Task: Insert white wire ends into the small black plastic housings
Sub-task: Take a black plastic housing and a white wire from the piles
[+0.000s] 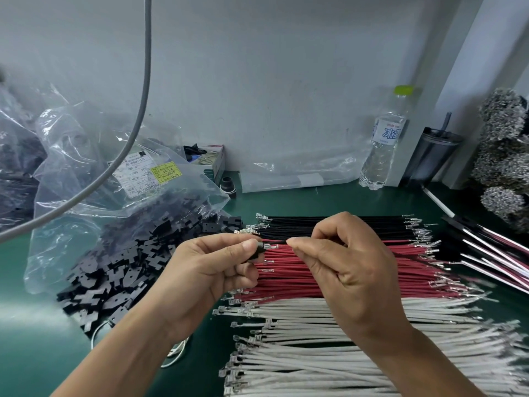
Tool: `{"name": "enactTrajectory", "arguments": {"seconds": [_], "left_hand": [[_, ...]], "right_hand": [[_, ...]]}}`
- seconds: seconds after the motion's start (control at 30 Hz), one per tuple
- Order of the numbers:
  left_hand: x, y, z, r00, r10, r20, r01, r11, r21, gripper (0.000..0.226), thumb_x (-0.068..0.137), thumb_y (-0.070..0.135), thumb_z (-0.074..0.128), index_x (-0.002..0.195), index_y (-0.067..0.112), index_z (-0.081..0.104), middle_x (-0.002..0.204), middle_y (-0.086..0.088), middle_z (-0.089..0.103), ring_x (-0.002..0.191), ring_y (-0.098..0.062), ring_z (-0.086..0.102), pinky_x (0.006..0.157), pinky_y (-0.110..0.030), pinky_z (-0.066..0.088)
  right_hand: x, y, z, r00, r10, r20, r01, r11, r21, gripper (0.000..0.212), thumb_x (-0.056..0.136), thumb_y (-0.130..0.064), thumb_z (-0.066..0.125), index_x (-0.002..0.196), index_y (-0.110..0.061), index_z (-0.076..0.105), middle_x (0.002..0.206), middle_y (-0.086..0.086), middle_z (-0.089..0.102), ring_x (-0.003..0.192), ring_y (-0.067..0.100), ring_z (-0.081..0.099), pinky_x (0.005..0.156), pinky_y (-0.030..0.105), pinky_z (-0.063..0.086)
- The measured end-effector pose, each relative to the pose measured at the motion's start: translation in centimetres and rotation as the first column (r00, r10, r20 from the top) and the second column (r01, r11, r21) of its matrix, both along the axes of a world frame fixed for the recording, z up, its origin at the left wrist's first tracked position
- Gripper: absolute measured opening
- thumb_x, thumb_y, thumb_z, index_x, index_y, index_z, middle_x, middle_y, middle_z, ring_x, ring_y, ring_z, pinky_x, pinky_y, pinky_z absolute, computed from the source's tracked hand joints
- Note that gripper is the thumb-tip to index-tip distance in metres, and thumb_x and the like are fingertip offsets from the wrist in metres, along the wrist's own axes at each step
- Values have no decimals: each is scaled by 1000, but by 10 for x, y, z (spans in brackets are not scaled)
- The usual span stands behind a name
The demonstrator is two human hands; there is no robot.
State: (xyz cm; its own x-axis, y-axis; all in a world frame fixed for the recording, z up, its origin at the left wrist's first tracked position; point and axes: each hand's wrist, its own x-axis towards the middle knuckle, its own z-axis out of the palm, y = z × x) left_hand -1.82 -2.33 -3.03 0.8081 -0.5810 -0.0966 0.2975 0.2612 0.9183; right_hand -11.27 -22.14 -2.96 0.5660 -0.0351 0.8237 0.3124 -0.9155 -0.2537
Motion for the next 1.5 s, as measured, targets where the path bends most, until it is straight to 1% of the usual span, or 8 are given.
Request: {"name": "enactTrajectory", "arguments": {"seconds": [0.23, 0.37, 0.57, 0.67, 0.8, 0.97, 1.23, 1.5], "left_hand": [[2, 3, 2, 1000, 17, 18, -18, 999, 29, 36, 70, 17, 82, 100, -2, 78, 86, -19, 74, 63, -20, 67, 61, -28, 59], [-2, 2, 4, 998, 40, 52, -44, 996, 81, 35, 68, 18, 83, 98, 0, 79, 84, -19, 74, 62, -22, 65, 62, -29, 59], [-4, 1, 8, 989, 69, 129, -91, 981, 173, 38, 63, 24, 85, 94, 3, 81, 82, -20, 74, 64, -23, 61, 63, -27, 59], [-4, 1, 8, 991, 72, 114, -87, 987, 138, 38, 67, 27, 83, 96, 2, 80, 82, -19, 74, 66, -23, 61, 66, -28, 59], [-1, 3, 7, 997, 33, 66, -38, 997, 73, 42, 73, 32, 80, 100, 0, 78, 80, -13, 72, 67, -20, 61, 70, -30, 60], [-2, -1, 5, 999, 2, 50, -6, 997, 71, 41, 77, 35, 77, 102, 3, 78, 79, -11, 70, 64, -19, 62, 69, -30, 59], [-2, -3, 2, 999, 12, 37, -14, 998, 65, 41, 76, 35, 77, 100, 2, 79, 78, -11, 71, 62, -19, 62, 75, -34, 59], [-2, -1, 2, 992, 31, 121, -46, 992, 121, 41, 72, 35, 79, 97, 3, 80, 81, -15, 73, 73, -24, 63, 74, -33, 61]], "right_hand": [[-2, 3, 6, 997, -71, 12, 72, 965, -254, 11, 91, -7, 71, 94, -13, 79, 79, 0, 58, 69, 17, 47, 47, 33, 41], [-2, 6, 9, 993, -98, -66, 67, 928, -366, 14, 93, -7, 66, 82, -12, 73, 78, 0, 55, 69, 17, 44, 43, 34, 38], [0, 3, 11, 988, -123, -96, 73, 908, -412, 13, 87, -2, 72, 82, -13, 73, 80, -1, 54, 70, 17, 44, 46, 32, 38], [0, 5, 8, 994, -76, -83, 47, 950, -309, 10, 94, -15, 70, 85, -14, 76, 80, -3, 54, 71, 16, 45, 48, 31, 41], [-2, -1, 8, 997, 13, -81, -11, 1000, 26, 12, 90, -27, 73, 91, -19, 81, 80, -6, 57, 73, 15, 55, 57, 33, 48], [-3, 4, 10, 995, 5, -103, 1, 998, 61, 10, 89, -25, 73, 88, -18, 81, 79, -6, 57, 73, 13, 56, 59, 32, 48], [-4, 8, 13, 995, -92, -35, 81, 968, -239, 17, 93, -19, 73, 77, -14, 74, 76, -4, 54, 67, 15, 46, 47, 31, 40], [-6, 2, 17, 996, -91, -23, 73, 910, -408, 14, 86, -7, 76, 74, -14, 71, 79, -3, 56, 70, 14, 38, 49, 27, 29]]}}
